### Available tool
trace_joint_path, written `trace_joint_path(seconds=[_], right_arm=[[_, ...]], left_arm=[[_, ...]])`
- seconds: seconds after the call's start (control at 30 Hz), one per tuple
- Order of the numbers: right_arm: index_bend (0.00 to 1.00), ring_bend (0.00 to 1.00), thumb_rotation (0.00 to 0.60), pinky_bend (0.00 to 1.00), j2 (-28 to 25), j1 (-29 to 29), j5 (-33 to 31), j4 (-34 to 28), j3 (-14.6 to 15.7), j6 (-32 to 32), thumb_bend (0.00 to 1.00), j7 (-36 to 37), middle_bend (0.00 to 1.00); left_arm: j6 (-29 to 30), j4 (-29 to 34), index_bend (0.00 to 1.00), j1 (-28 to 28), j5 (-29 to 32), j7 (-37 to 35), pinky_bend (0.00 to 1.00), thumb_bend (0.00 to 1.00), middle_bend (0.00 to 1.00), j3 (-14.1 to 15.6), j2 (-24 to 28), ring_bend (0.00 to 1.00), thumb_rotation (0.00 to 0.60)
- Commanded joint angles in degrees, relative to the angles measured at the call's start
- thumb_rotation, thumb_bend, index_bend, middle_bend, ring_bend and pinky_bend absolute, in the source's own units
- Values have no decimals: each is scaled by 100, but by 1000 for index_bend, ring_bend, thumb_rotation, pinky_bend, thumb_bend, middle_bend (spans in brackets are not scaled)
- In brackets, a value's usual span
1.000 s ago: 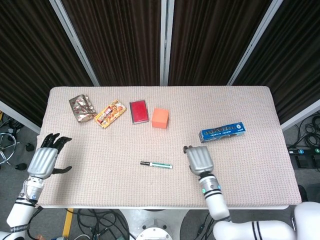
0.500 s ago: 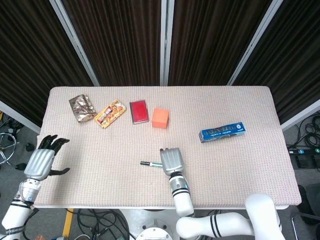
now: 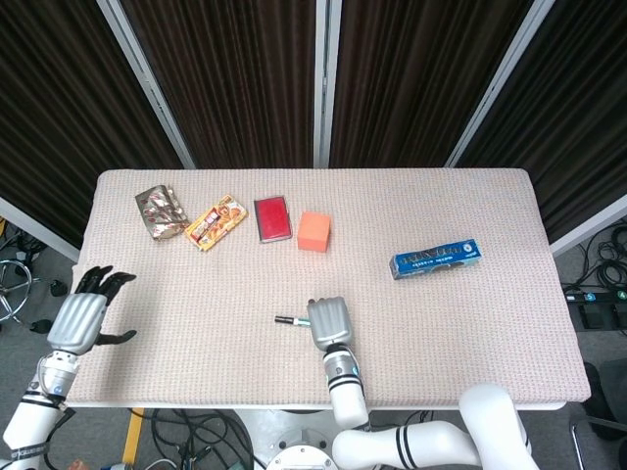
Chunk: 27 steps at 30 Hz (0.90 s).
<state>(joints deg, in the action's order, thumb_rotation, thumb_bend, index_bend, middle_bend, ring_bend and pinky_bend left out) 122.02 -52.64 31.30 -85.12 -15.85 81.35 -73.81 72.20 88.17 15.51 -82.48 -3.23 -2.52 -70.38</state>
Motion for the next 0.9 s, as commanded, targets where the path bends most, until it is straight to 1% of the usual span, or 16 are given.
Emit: trace_joint_path(seconds=[0.03, 0.47, 0.6, 0.73, 0.9], right_arm=[[427, 788, 600, 892, 24, 26, -20, 47, -2, -40, 143, 16, 495], [436, 788, 600, 892, 176, 46, -10, 407, -16, -226, 155, -26, 498], [463, 789, 600, 892, 200, 59, 43, 446, -42, -226, 170, -15, 519], [488, 788, 600, 892, 218, 81, 84, 475, -30, -228, 211, -19, 535], [498, 788, 600, 892, 228, 104, 18, 488, -61, -286, 213, -75, 542]], left_arm=[[0, -24, 172, -5, -2, -16, 63, 61, 178, 10, -12, 52, 600], [0, -150, 173, -31, -39, -81, 63, 61, 178, 73, -35, 52, 600], [-13, -150, 172, -23, -44, -105, 64, 61, 178, 75, -36, 52, 600], [-36, -150, 172, -16, -45, -97, 63, 61, 178, 87, -45, 52, 600], [-52, -159, 172, -12, -31, -77, 63, 61, 178, 90, -54, 52, 600]])
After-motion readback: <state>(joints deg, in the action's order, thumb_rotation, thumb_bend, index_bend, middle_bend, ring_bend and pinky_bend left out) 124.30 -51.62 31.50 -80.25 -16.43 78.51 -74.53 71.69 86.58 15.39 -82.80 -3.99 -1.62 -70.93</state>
